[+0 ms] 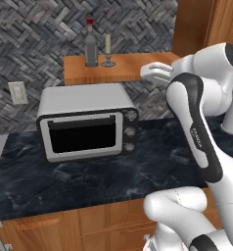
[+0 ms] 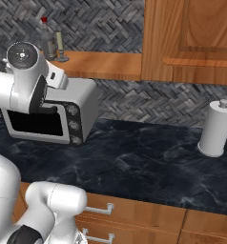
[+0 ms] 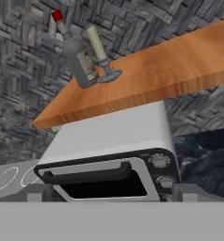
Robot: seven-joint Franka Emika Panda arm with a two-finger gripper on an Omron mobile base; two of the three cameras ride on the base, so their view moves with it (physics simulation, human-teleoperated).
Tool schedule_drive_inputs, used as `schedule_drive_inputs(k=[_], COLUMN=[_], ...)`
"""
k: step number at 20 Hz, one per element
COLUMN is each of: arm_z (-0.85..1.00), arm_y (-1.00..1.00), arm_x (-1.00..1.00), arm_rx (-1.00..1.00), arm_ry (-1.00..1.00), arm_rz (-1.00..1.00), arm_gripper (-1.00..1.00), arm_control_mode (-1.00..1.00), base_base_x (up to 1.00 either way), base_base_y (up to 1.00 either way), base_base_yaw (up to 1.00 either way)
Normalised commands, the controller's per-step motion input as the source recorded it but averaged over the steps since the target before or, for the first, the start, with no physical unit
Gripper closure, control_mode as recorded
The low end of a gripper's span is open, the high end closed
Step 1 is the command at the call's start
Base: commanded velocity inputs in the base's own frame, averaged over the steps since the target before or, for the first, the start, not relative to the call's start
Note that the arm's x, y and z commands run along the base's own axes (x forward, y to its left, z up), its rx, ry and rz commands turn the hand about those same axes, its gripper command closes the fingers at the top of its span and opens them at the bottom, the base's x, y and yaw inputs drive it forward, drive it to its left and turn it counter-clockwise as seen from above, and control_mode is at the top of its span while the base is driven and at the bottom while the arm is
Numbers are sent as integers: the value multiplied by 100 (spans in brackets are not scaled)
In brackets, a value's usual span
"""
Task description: Get the candle and the liquor from the cabinet and move them to the dining counter.
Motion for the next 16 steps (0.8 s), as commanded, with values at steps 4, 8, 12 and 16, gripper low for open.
schedule_drive_inputs(k=[4,8,12,16], arm_z=[13,14,7,8], arm_y=[4,8,5,0], arm_x=[1,8,25,39], arm_rx=[1,0,0,0], arm_ry=[0,0,0,0], arm_rz=[8,8,6,0], arm_gripper=[-100,-100,-100,-100], arm_control_mode=[-100,-100,-100,-100], base_base_x=[0,0,0,0], base_base_y=[0,0,0,0], base_base_yaw=[0,0,0,0])
